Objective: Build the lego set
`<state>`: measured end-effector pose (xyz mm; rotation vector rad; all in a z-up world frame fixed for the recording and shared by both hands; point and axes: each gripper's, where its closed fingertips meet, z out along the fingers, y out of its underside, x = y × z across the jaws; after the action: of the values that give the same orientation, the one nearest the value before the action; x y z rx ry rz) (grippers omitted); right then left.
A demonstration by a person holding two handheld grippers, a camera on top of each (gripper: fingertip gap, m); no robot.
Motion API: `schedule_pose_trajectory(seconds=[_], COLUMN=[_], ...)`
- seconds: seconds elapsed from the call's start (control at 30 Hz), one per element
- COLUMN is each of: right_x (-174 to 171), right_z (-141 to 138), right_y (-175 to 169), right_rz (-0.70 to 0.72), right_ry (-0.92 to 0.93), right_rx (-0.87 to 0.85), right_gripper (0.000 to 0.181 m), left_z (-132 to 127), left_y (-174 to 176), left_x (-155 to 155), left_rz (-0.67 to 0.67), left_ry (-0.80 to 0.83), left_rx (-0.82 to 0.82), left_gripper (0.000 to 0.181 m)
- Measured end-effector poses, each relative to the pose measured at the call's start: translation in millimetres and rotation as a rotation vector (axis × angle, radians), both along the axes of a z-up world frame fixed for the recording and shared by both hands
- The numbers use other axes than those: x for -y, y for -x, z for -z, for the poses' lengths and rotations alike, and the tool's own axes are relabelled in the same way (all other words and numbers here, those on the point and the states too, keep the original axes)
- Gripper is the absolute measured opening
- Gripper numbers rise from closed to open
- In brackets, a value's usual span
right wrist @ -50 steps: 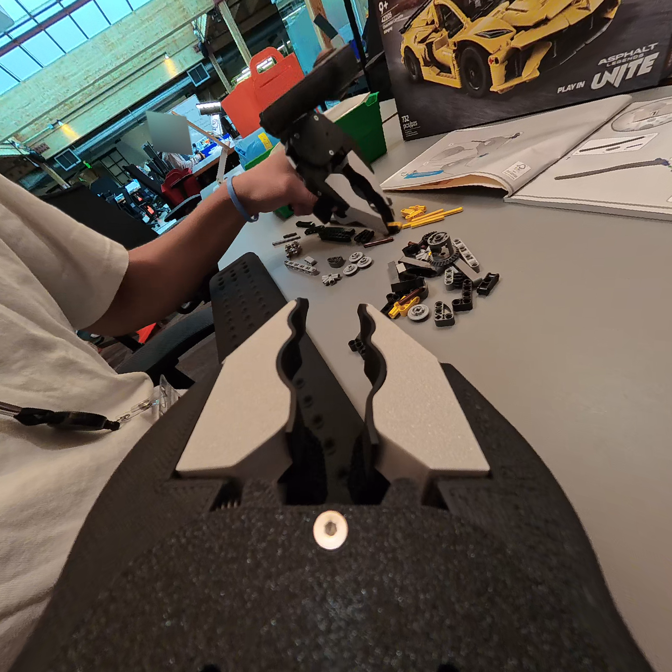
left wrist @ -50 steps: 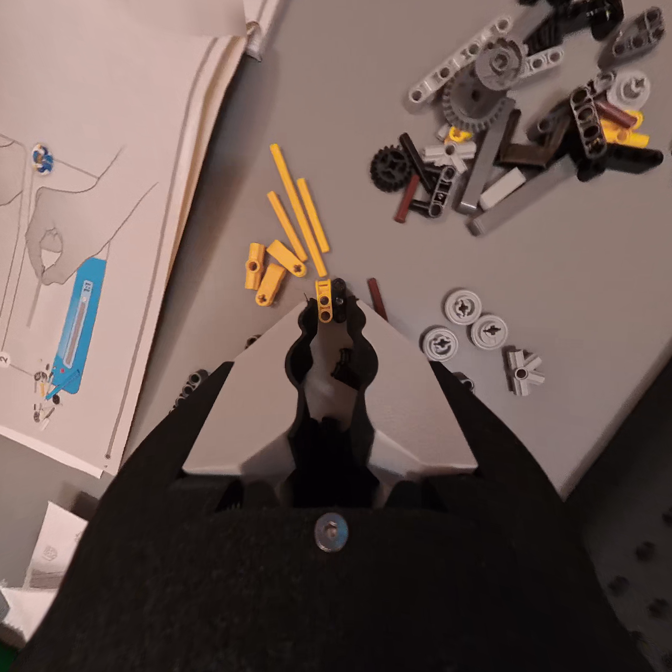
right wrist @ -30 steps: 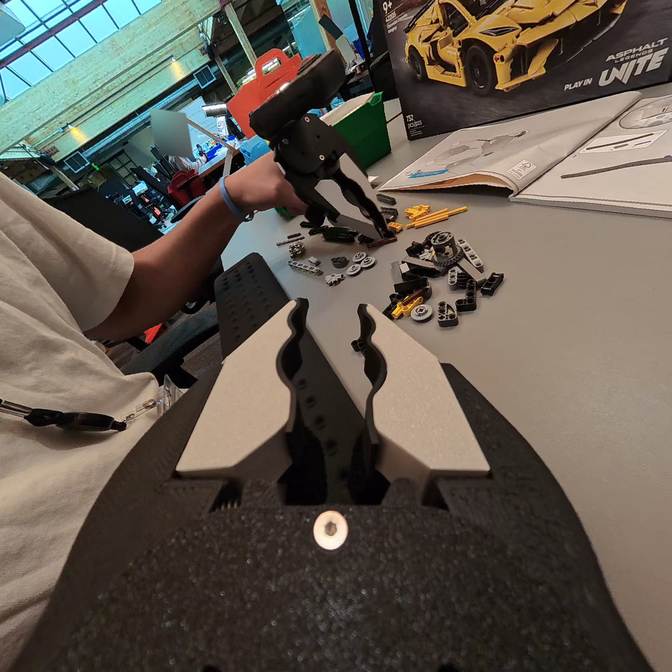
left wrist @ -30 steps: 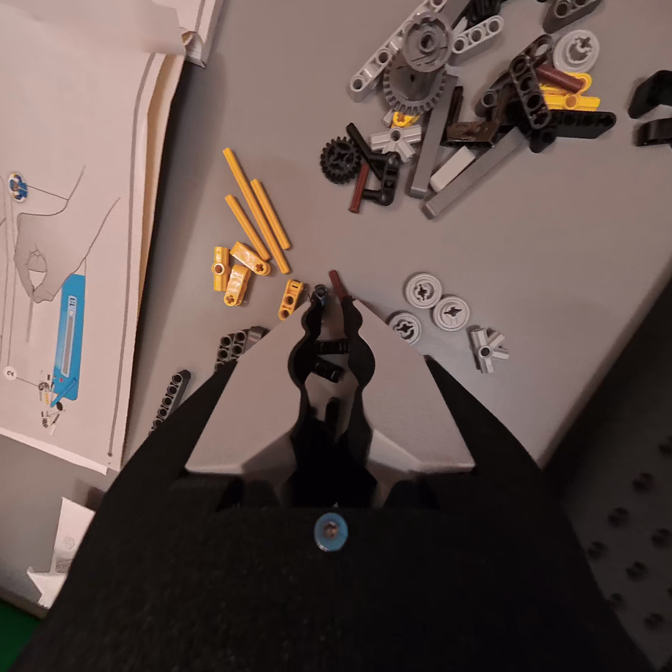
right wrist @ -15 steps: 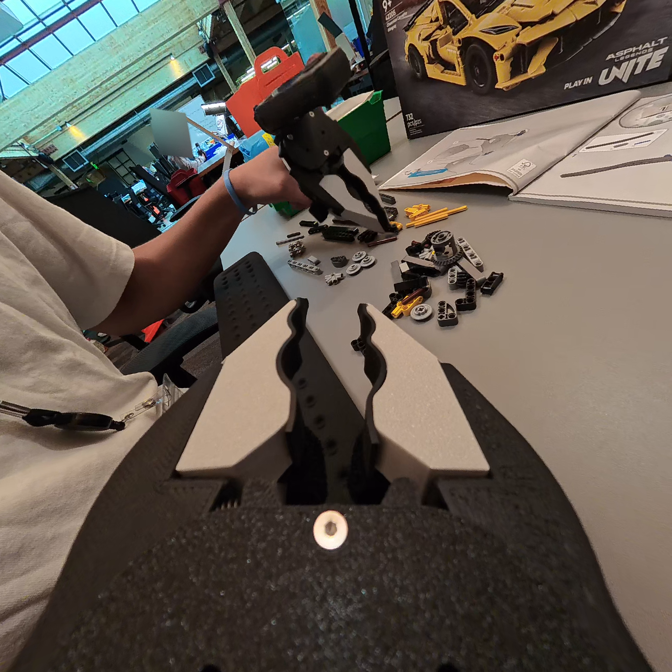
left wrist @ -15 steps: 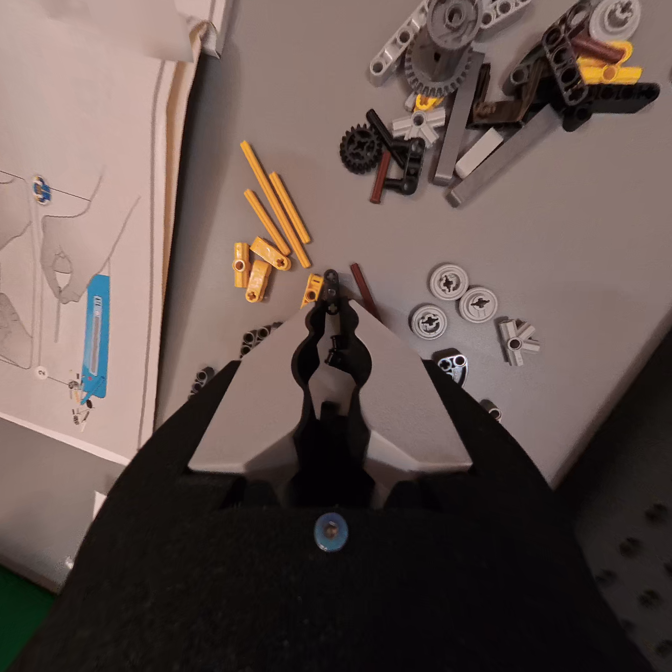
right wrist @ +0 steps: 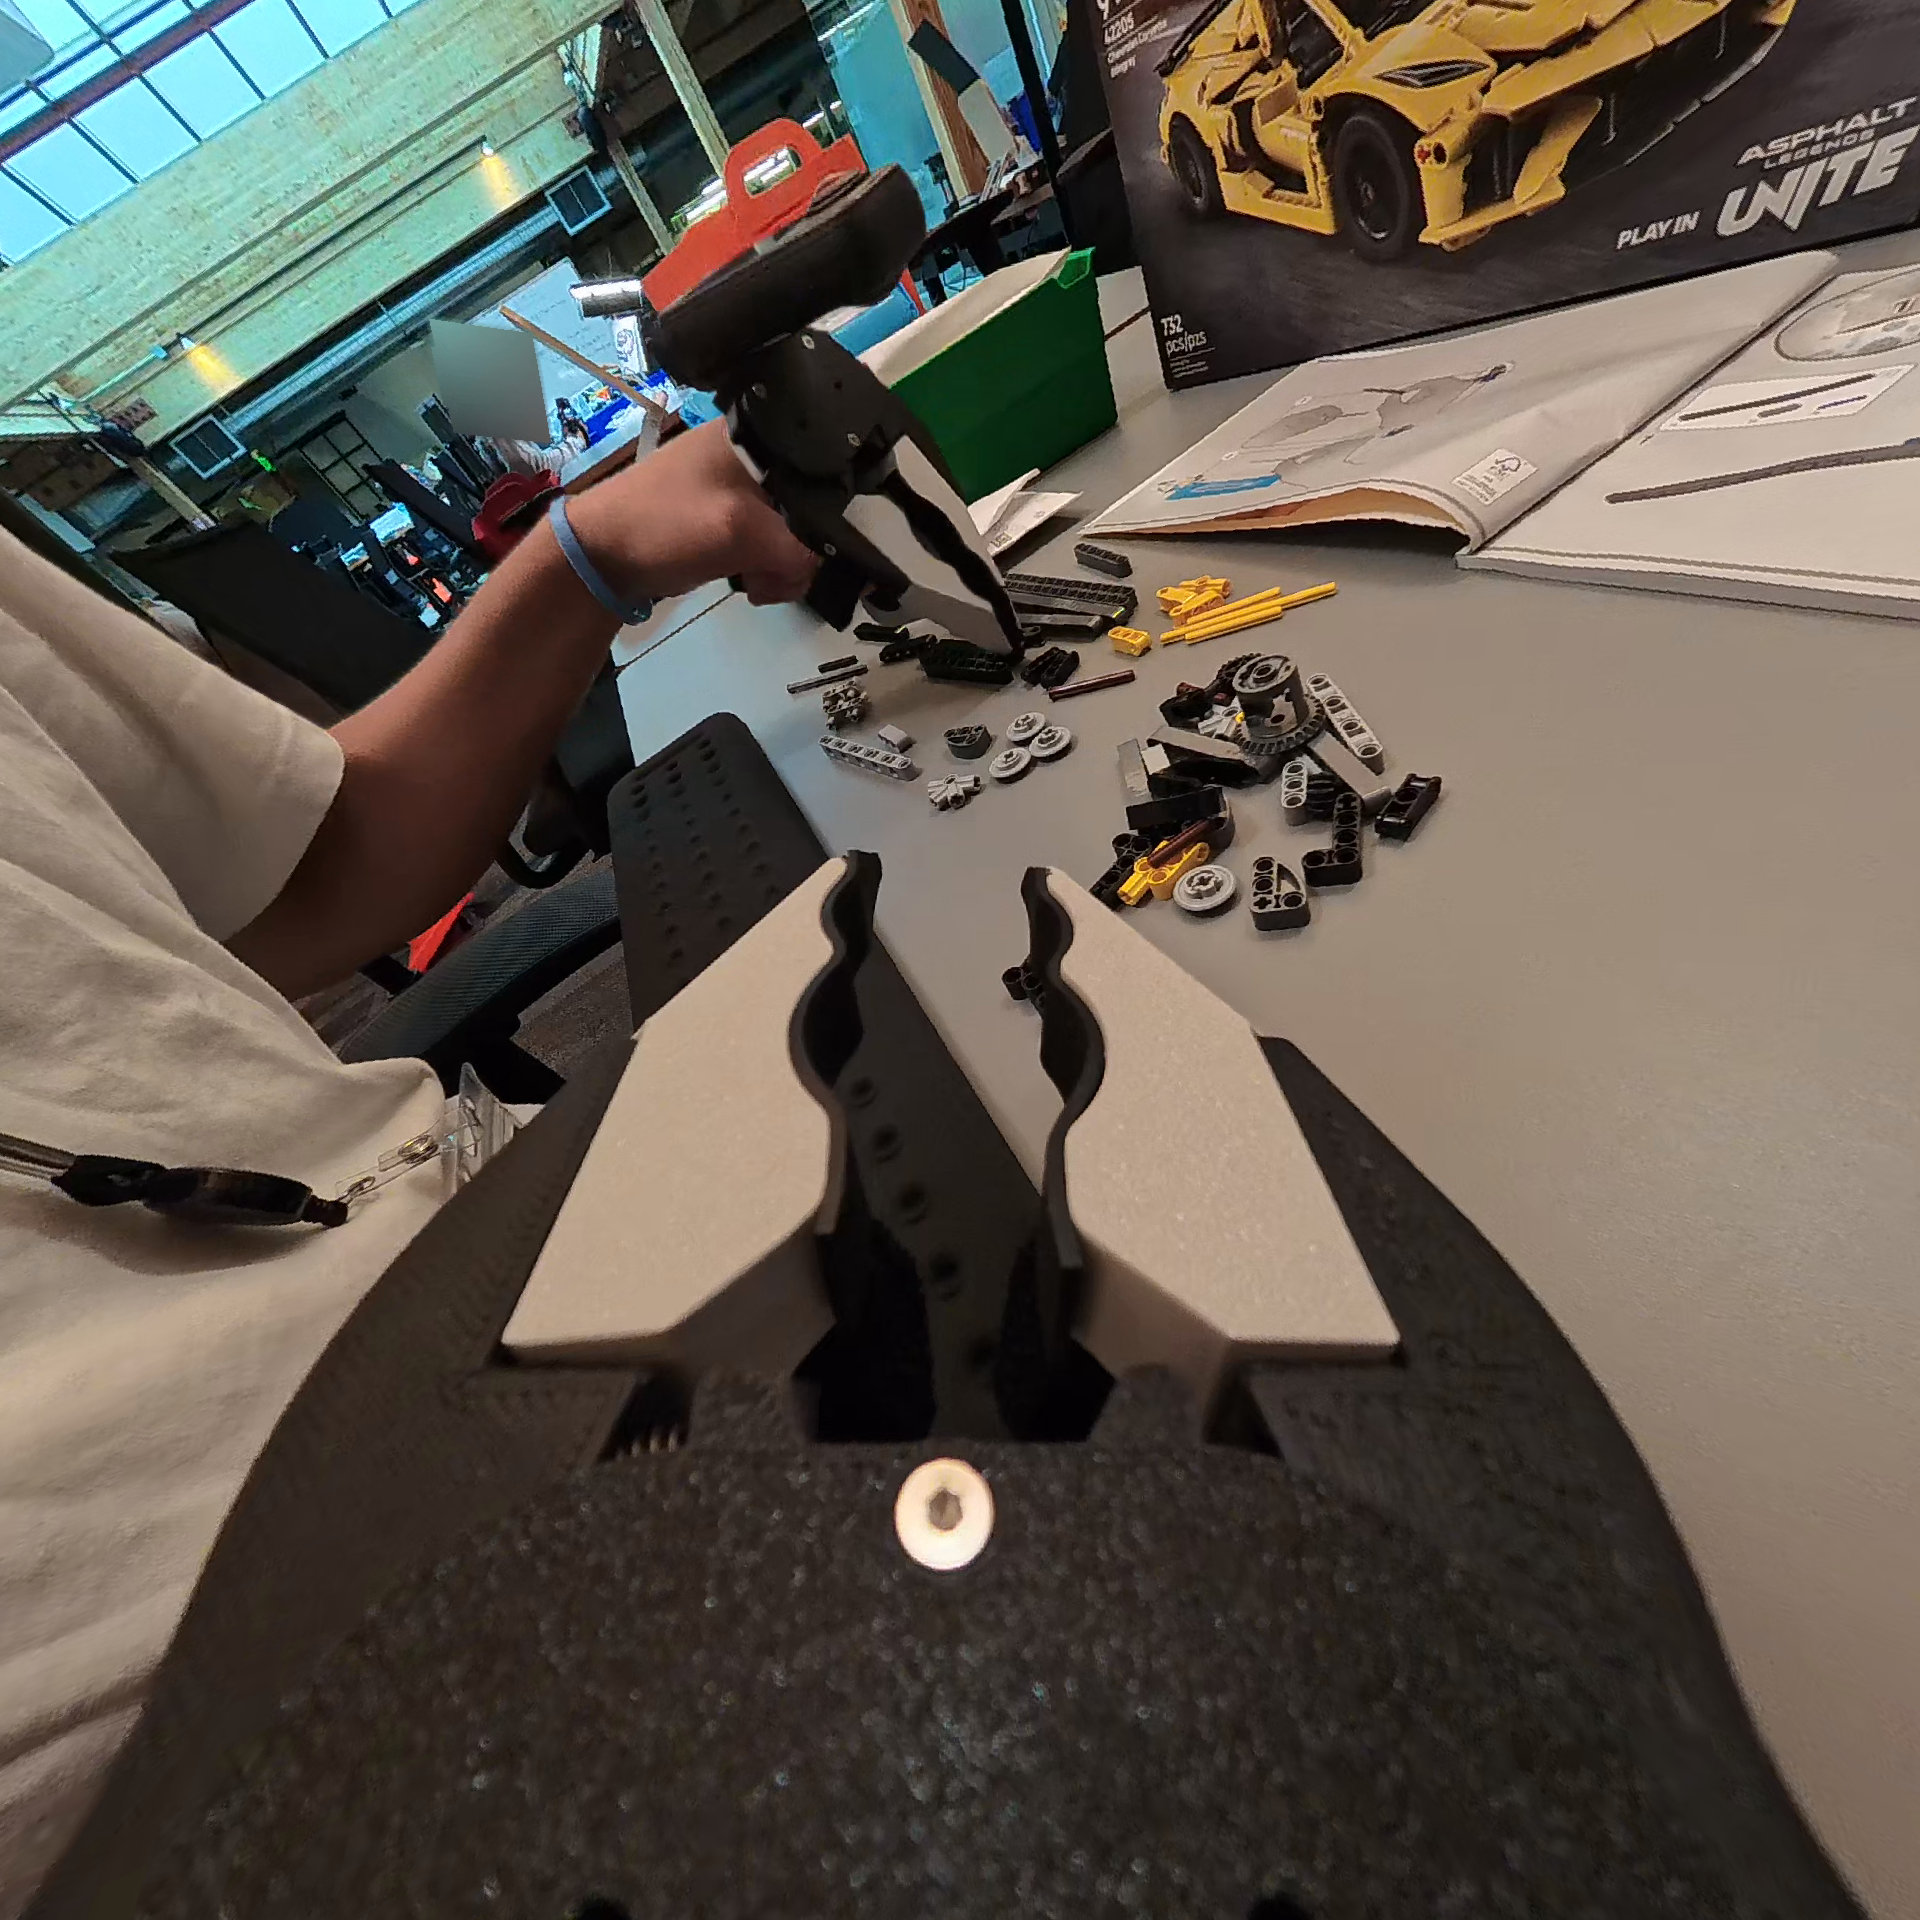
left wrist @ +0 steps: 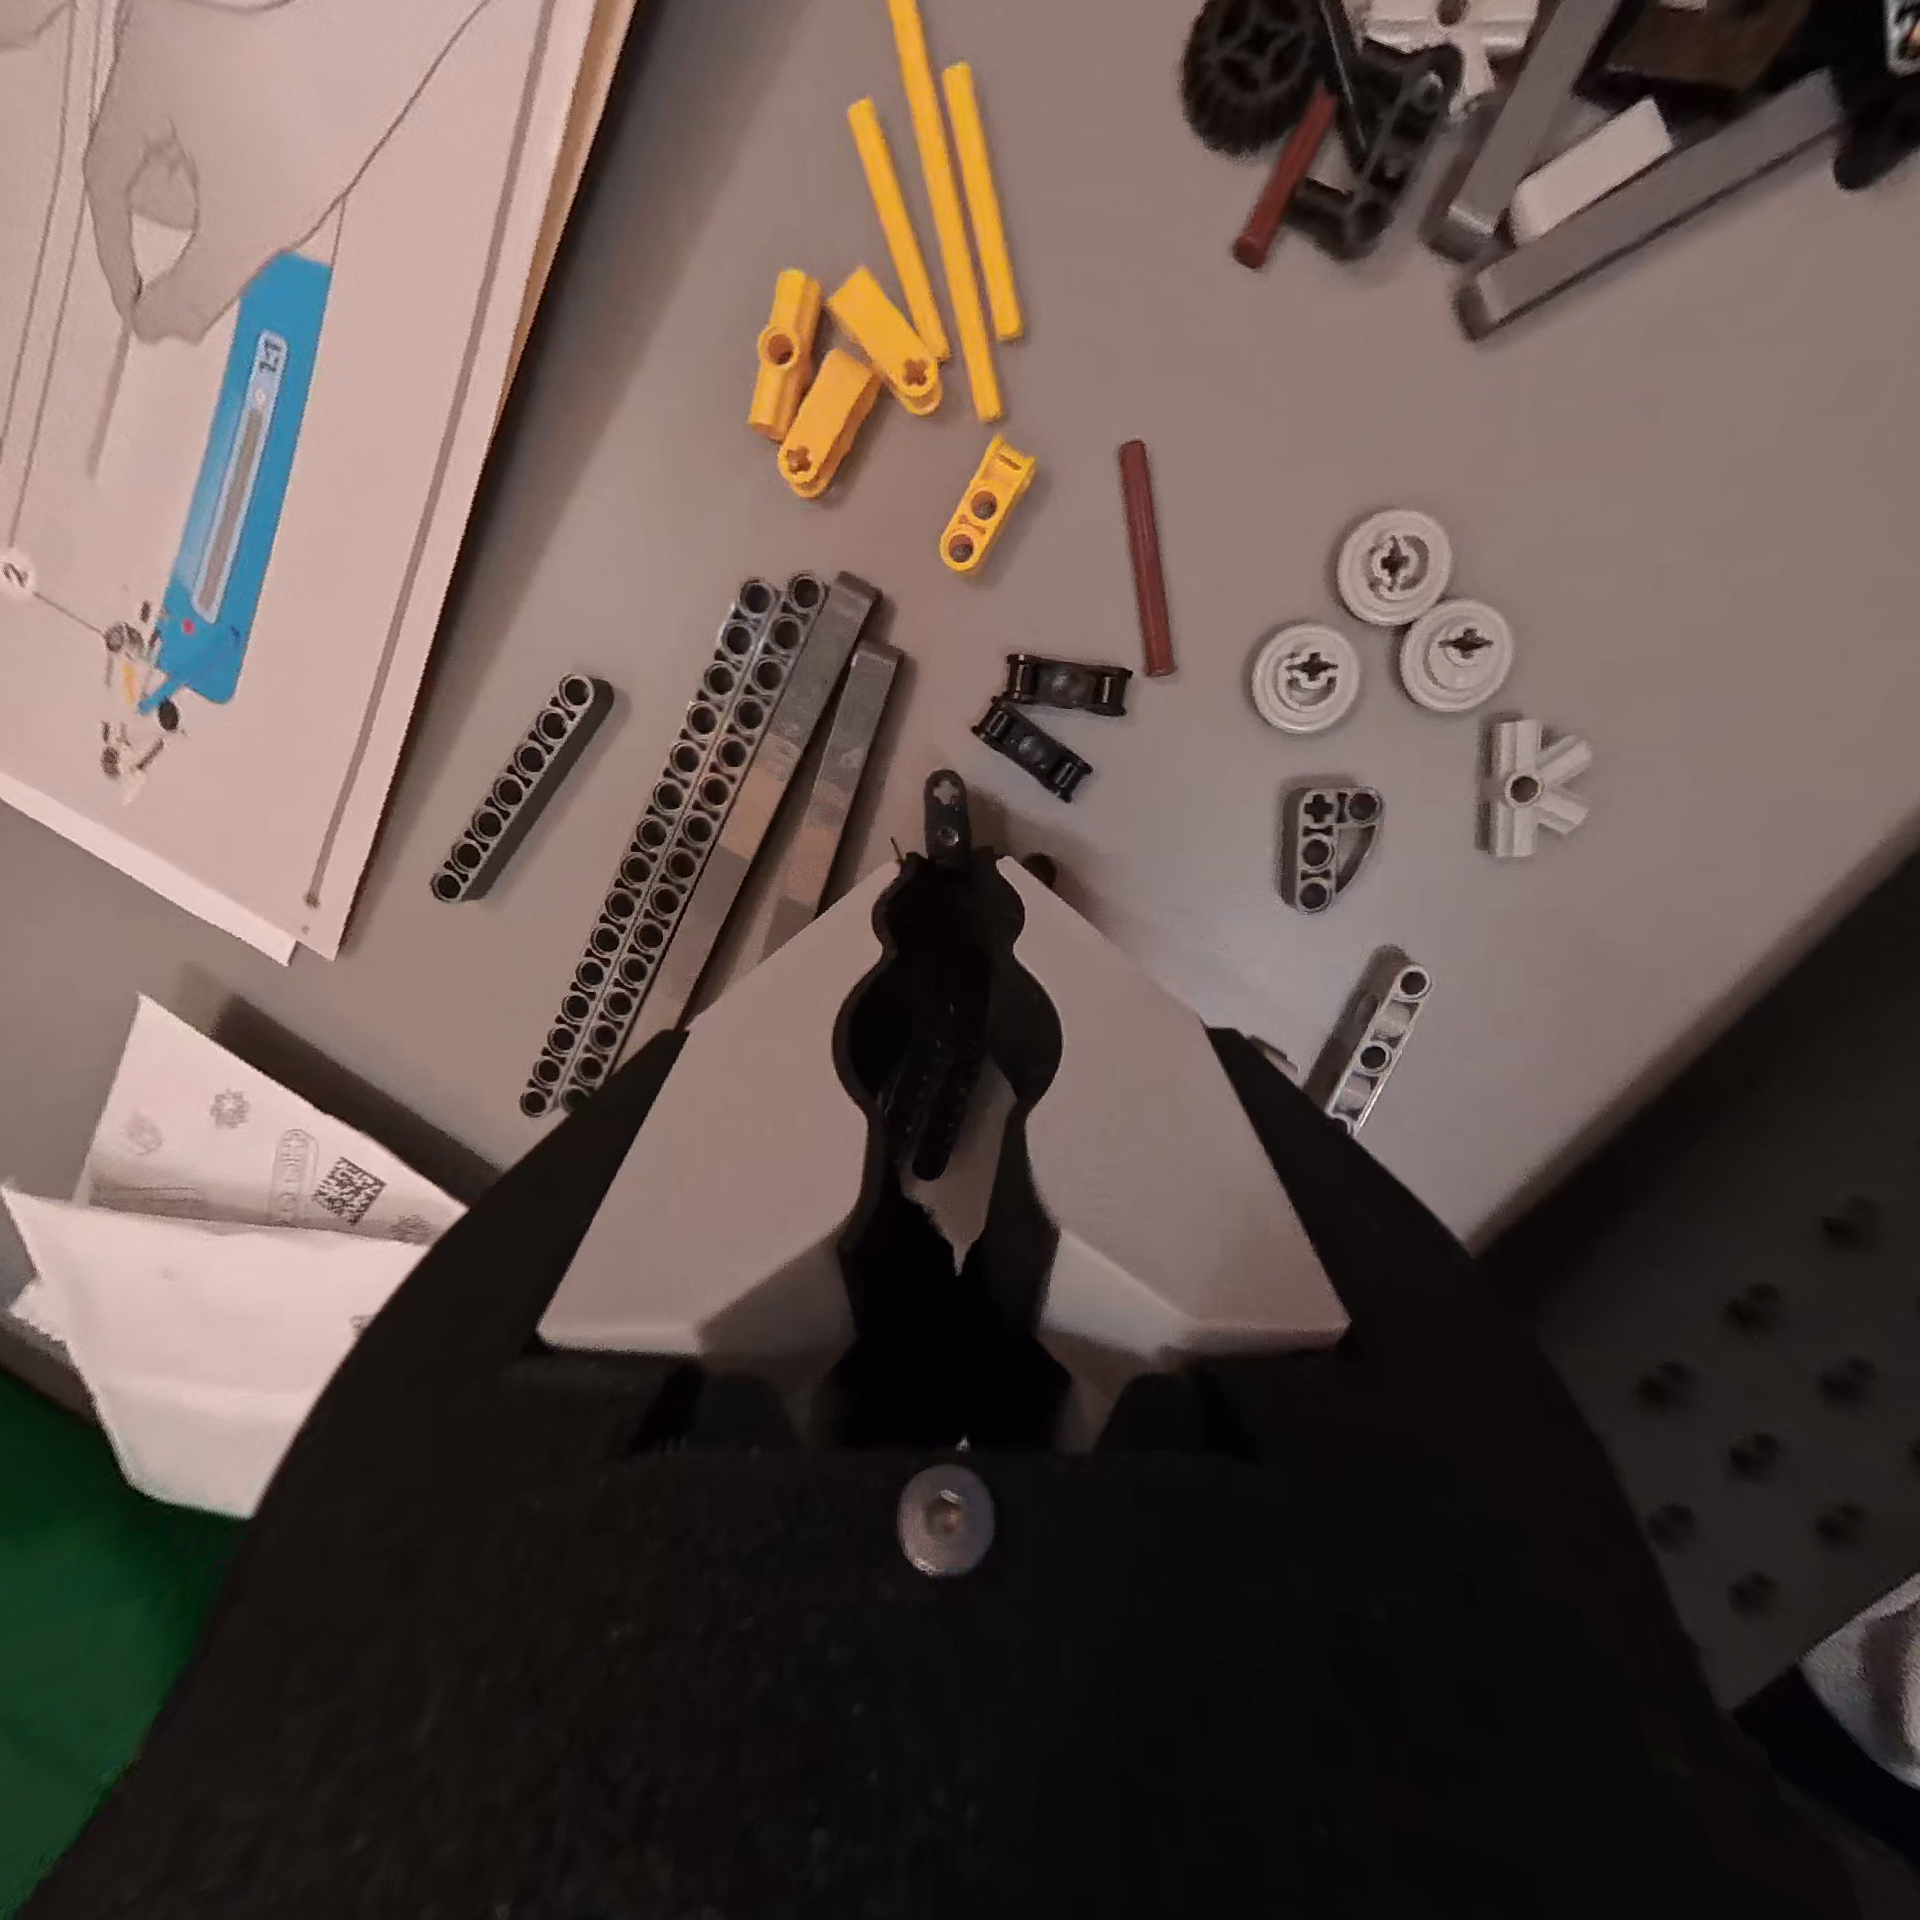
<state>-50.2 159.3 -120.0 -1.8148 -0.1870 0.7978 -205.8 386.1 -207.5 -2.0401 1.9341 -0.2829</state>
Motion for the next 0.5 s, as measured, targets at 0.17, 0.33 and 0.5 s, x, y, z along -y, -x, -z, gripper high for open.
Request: schedule_pose_trajectory(seconds=[0.17, 0.33, 0.5], right_x=[0, 0, 1], right_z=[0, 0, 0], right_y=[0, 0, 0], right_rz=[-0.001, 0.000, 0.000], right_ry=[0.004, 0.003, 0.001], right_rx=[-0.001, 0.002, -0.001], right_gripper=[0.029, 0.029, 0.029], left_z=[2, 8, 3], left_y=[-4, -9, -18], left_x=[3, 9, 19], left_rz=[0.007, 0.031, 0.033], left_ry=[0.010, 0.016, 0.070], left_rx=[0.003, -0.026, 0.033], left_gripper=[0.006, 0.010, 0.016])
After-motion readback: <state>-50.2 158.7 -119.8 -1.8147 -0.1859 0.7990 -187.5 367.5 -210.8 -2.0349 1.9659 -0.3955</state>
